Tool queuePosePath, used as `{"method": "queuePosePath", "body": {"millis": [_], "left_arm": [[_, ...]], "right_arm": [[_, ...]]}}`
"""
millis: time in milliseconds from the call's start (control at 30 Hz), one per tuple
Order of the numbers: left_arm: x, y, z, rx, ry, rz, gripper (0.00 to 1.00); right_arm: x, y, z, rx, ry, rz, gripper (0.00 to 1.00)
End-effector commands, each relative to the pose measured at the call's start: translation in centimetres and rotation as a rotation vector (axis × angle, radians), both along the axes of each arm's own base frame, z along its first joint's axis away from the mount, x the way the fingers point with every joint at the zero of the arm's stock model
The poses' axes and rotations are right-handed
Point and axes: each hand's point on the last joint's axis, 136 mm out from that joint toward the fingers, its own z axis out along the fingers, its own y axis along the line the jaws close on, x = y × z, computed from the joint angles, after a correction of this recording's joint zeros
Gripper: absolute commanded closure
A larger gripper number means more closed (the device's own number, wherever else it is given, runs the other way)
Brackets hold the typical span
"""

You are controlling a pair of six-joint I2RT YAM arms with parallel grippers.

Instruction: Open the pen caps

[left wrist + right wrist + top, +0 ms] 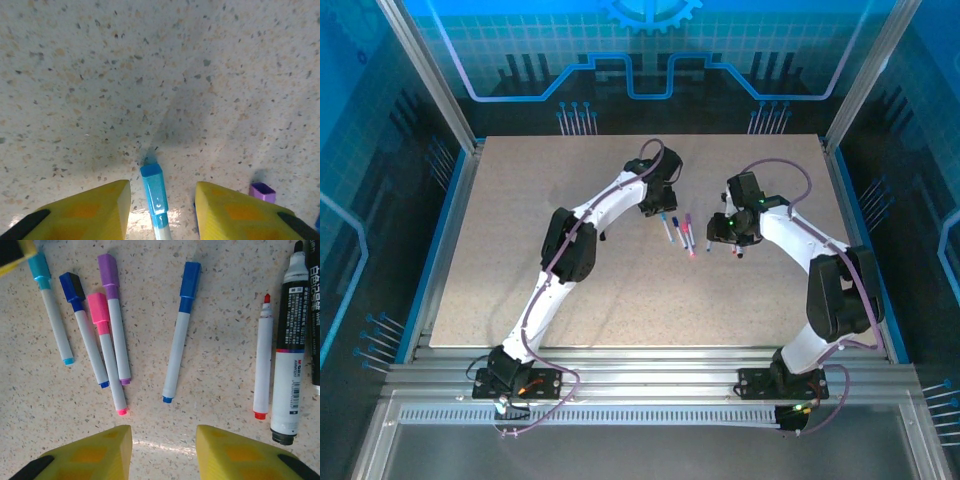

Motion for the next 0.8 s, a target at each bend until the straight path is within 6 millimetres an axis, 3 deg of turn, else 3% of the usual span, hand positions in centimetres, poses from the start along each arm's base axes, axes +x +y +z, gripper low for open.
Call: {"method": "queuePosePath", "body": {"millis": [0,167,433,500,567,767], "left_arm": [[-0.7,-0.3,-0.6,0.027,0.022,0.005,0.61],[-0.9,-0.1,-1.6,0.048,0.037,0.009,0.64],[-1.3,0.6,-2.9,0.069,0.071,0.013,0.82],[-1.3,0.9,-2.9,0.069,0.078,0.015,0.9],[-1.3,1.5,-2.9,0.07,0.085,0.016,1.0],[-1.4,3.2,-0.8,0.04,0.065,0.006,1.0]], "right_arm": [[-0.3,0.2,0.2,0.043,-0.002,-0.001,0.61],[-0.4,0.3,0.2,0.052,-0.001,-0.002,0.61],[-0.4,0.7,0.6,0.078,-0.003,0.001,0.61],[-0.4,1.1,0.6,0.096,-0.001,0.007,0.61],[-0.5,1.8,0.6,0.119,0.005,0.028,0.61],[-1.0,6.0,0.4,0.232,0.0,0.13,0.61]]}}
